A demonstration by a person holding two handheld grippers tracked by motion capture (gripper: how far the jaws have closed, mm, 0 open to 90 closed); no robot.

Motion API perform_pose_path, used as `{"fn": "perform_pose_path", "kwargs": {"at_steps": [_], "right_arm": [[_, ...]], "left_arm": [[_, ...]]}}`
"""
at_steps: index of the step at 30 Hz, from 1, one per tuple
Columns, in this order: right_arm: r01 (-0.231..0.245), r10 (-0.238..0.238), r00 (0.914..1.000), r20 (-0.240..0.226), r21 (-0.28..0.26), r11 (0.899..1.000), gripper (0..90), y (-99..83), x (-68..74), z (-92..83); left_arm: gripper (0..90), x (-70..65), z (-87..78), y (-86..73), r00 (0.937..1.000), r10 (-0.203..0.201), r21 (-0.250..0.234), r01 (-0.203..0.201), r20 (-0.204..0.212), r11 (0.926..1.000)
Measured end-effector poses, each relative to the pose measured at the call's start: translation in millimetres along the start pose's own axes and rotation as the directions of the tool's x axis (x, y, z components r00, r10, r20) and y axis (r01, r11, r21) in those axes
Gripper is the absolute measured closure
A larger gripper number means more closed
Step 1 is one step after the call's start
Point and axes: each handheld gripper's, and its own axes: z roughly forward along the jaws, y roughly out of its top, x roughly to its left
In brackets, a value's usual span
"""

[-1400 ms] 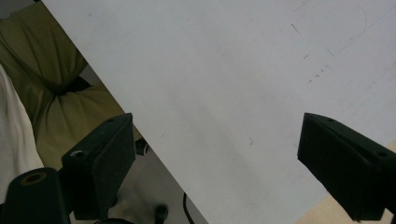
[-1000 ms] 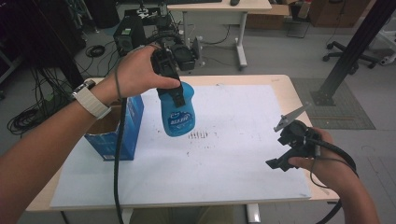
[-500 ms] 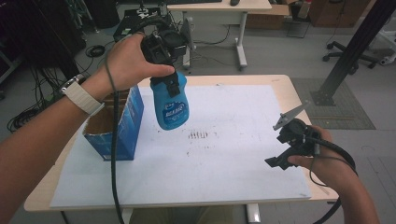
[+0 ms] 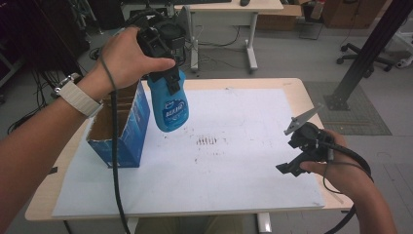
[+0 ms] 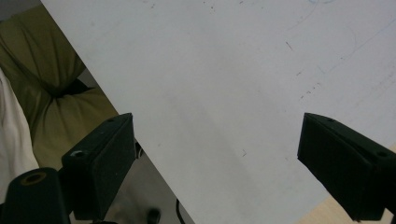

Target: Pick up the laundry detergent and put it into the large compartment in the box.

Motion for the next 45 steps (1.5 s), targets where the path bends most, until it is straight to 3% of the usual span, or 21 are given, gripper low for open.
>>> {"fn": "perform_pose_path", "kwargs": {"at_steps": [2,3,10,12,16,22,24,27,30,31,34,35,37,38,40,42,43,44,45], "right_arm": [[0.001,-0.001,1.0,0.0,-0.002,1.0,11.5,0.7,-0.1,0.3],[0.004,-0.004,1.0,-0.001,-0.001,1.0,11.5,1.8,-0.3,0.6],[0.012,-0.012,0.9999,0.0,-0.008,1.0,11.5,5.7,-0.9,0.8],[0.014,-0.015,0.9999,-0.002,-0.002,1.0,11.5,6.3,-1.5,1.4],[0.015,-0.015,0.9999,-0.004,-0.002,1.0,11.5,6.2,-2.1,2.4],[0.02,-0.02,0.9998,-0.007,0.0,1.0,11.5,7.0,-3.1,4.0],[0.023,-0.023,0.9997,-0.005,0.0,1.0,11.5,7.5,-3.0,3.7],[0.029,-0.029,0.9996,-0.003,-0.002,1.0,11.5,9.1,-2.7,2.8],[0.033,-0.033,0.9994,-0.001,-0.001,0.999,11.5,10.0,-2.3,3.2],[0.038,-0.038,0.9993,-0.001,-0.001,0.999,11.5,11.0,-1.9,3.6],[0.041,-0.041,0.9991,-0.001,-0.002,0.999,11.5,11.8,-1.8,4.0],[0.042,-0.042,0.9991,-0.001,-0.004,0.999,11.5,11.9,-1.9,4.0],[0.045,-0.045,0.999,-0.001,-0.005,0.999,11.5,12.4,-2.0,4.1],[0.045,-0.045,0.999,-0.001,-0.005,0.999,11.5,12.4,-2.0,4.1],[0.048,-0.048,0.9988,-0.003,-0.006,0.999,11.5,13.5,-1.9,4.3],[0.052,-0.052,0.9987,-0.003,-0.009,0.999,11.5,14.2,-2.1,4.4],[0.054,-0.054,0.9985,-0.003,-0.011,0.998,11.5,15.2,-2.3,4.5],[0.054,-0.054,0.9985,-0.003,-0.011,0.998,11.5,15.2,-2.3,4.5],[0.058,-0.058,0.9983,-0.005,-0.012,0.998,11.5,16.6,-2.3,5.0]], "left_arm": [[37.6,1.3,-1.7,-0.5,0.9999,-0.009,0.003,0.009,-0.003,0.9999],[37.6,3.7,-4.3,-1.4,0.999,-0.044,0.0,0.044,-0.003,0.999],[37.6,8.4,-11.9,-3.4,0.9953,-0.096,-0.014,0.095,-0.015,0.9954],[37.6,11.9,-15.0,-5.0,0.9907,-0.135,-0.018,0.134,-0.021,0.9908],[37.6,15.2,-17.4,-6.2,0.9877,-0.154,-0.021,0.153,-0.029,0.988],[37.6,23.2,-25.2,-9.5,0.9748,-0.218,-0.023,0.217,-0.046,0.9759],[37.6,24.0,-26.3,-9.9,0.9737,-0.223,-0.023,0.222,-0.048,0.9749],[37.6,27.2,-32.1,-12.2,0.9637,-0.261,-0.035,0.259,-0.056,0.9652],[37.6,29.2,-34.5,-13.3,0.9582,-0.28,-0.035,0.279,-0.057,0.9597],[37.6,31.7,-37.1,-15.1,0.951,-0.304,-0.036,0.302,-0.059,0.9527],[37.6,33.0,-38.4,-16.3,0.9464,-0.317,-0.037,0.315,-0.064,0.9485],[37.6,34.7,-40.0,-18.0,0.9399,-0.334,-0.038,0.332,-0.07,0.9425],[37.6,37.3,-41.3,-20.0,0.934,-0.349,-0.033,0.348,-0.076,0.937],[37.6,37.3,-41.3,-20.0,0.934,-0.349,-0.033,0.348,-0.076,0.937],[37.6,40.8,-43.1,-22.9,0.9246,-0.373,-0.033,0.371,-0.078,0.9279],[37.6,41.9,-43.5,-23.7,0.9225,-0.378,-0.031,0.377,-0.078,0.9258],[37.6,44.1,-44.3,-25.9,0.9113,-0.404,-0.032,0.403,-0.077,0.9146],[37.6,44.1,-44.3,-25.9,0.9113,-0.404,-0.032,0.403,-0.077,0.9146],[37.6,46.0,-45.3,-27.7,0.906,-0.417,-0.032,0.416,-0.074,0.909]]}}
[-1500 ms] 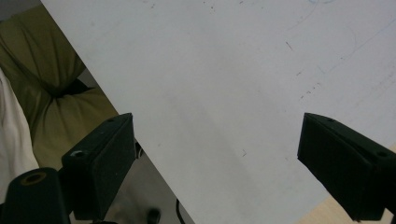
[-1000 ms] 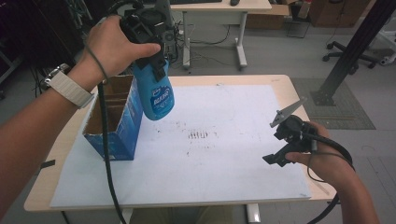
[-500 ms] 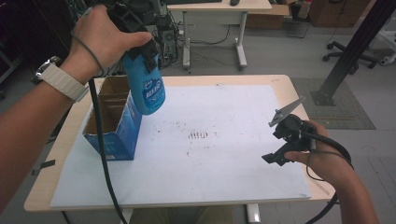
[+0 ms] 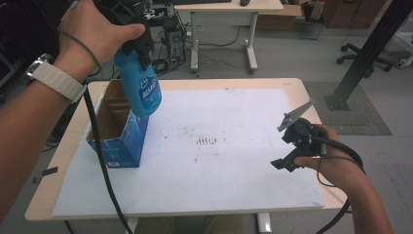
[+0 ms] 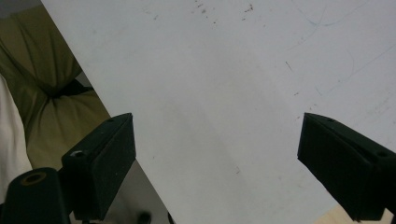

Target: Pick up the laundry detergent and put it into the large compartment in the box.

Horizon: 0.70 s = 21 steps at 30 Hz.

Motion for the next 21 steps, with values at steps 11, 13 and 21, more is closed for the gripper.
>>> {"fn": "perform_pose_path", "kwargs": {"at_steps": [11,13,21], "right_arm": [[0.014,-0.014,0.9999,-0.005,-0.004,1.0,11.5,3.9,-1.9,2.2],[0.014,-0.014,0.9999,-0.006,-0.003,1.0,11.5,3.9,-2.1,2.3],[0.026,-0.026,0.9996,-0.009,-0.01,1.0,11.4,7.3,-3.3,3.5]], "left_arm": [[37.7,16.8,-4.3,-4.9,0.9958,-0.087,0.01,0.087,-0.03,0.9962],[37.6,18.8,-4.7,-5.6,0.9947,-0.098,0.009,0.098,-0.031,0.9951],[37.6,32.5,-9.8,-10.5,0.9844,-0.171,0.009,0.171,-0.043,0.9852]]}}
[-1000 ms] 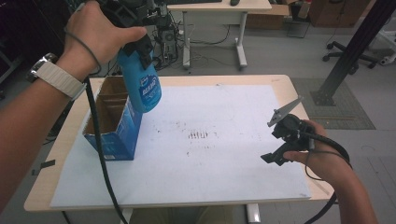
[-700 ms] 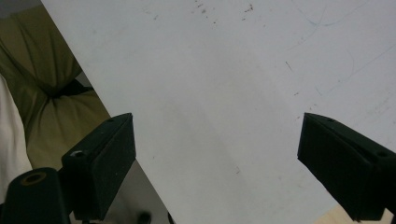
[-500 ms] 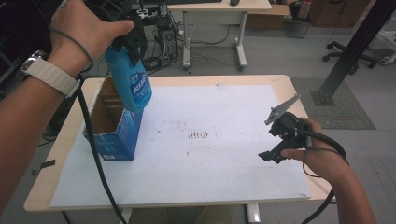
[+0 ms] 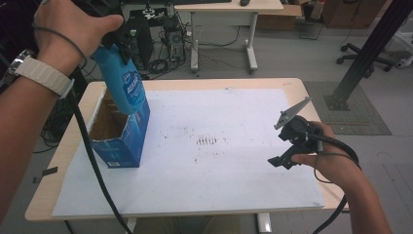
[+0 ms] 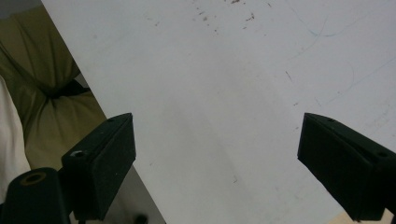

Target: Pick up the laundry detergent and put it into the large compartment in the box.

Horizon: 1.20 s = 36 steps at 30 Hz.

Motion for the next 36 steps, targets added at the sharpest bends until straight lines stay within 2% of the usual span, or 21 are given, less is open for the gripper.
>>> {"fn": "perform_pose_path", "kwargs": {"at_steps": [7,14,16,28,36], "right_arm": [[0.012,-0.012,0.9999,-0.005,0.0,1.0,11.4,4.0,-0.6,2.1],[0.02,-0.02,0.9997,-0.011,-0.001,1.0,11.5,7.1,-1.7,4.7],[0.022,-0.022,0.9997,-0.012,-0.001,1.0,11.5,8.0,-1.6,5.6],[0.028,-0.028,0.9995,-0.018,-0.001,1.0,11.5,9.1,-3.1,8.1],[0.029,-0.029,0.9994,-0.021,-0.005,1.0,11.4,9.7,-3.3,9.1]], "left_arm": [[37.6,13.7,-1.7,-2.3,0.998,-0.063,0.008,0.063,-0.004,0.998],[37.7,19.0,-1.4,-3.8,0.9961,-0.087,0.018,0.088,-0.006,0.996],[37.6,22.4,-1.4,-4.1,0.9939,-0.11,0.022,0.11,0.003,0.9936],[37.7,31.0,0.4,-6.3,0.9899,-0.14,0.026,0.14,-0.024,0.9898],[37.7,40.6,1.8,-8.6,0.9843,-0.173,0.017,0.174,-0.036,0.9847]]}}
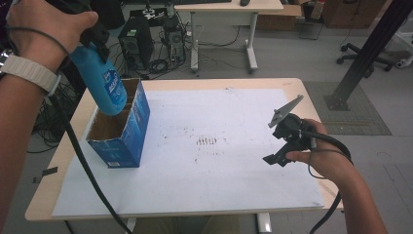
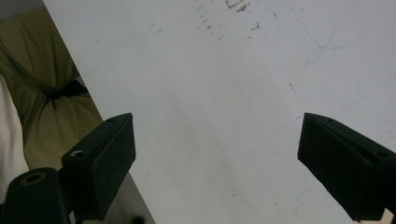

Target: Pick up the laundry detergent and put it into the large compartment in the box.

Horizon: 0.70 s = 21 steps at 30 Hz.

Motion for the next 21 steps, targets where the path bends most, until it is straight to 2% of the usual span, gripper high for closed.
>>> {"fn": "perform_pose_path", "kwargs": {"at_steps": [8,21], "right_arm": [[0.004,-0.004,1.0,-0.001,0.0,1.0,11.5,1.6,0.4,0.6],[0.005,-0.005,1.0,-0.001,0.004,1.0,11.4,2.0,-0.1,2.3]], "left_arm": [[37.7,6.9,3.3,0.2,0.9998,-0.018,-0.006,0.018,-0.004,0.9998],[37.7,13.8,19.7,0.0,0.9998,-0.005,0.011,0.005,-0.019,0.9999]]}}
